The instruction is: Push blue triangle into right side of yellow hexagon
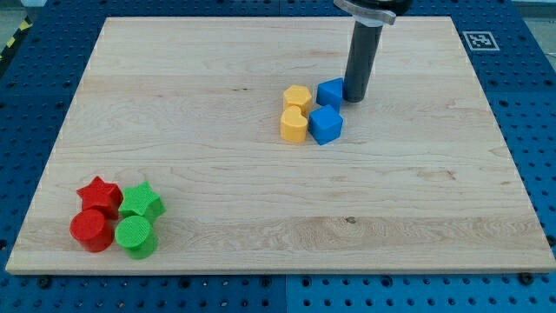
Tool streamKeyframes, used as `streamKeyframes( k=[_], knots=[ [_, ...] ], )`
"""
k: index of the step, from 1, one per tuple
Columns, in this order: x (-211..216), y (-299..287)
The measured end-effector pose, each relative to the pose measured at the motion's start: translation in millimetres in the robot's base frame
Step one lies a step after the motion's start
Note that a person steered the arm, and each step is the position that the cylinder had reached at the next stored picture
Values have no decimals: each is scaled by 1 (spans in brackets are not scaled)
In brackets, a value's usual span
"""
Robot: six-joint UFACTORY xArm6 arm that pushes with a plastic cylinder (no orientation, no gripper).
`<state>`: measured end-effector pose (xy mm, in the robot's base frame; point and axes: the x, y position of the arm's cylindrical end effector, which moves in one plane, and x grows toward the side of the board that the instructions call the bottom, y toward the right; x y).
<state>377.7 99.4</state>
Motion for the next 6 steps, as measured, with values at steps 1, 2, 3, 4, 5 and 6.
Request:
streamKeyframes(
  k=[1,2,3,4,5,6],
  knots=[
    [0,0],
    [-25,10],
    [-30,-24],
    [-20,-29],
    [-17,-31],
    [-13,-40]
  ],
)
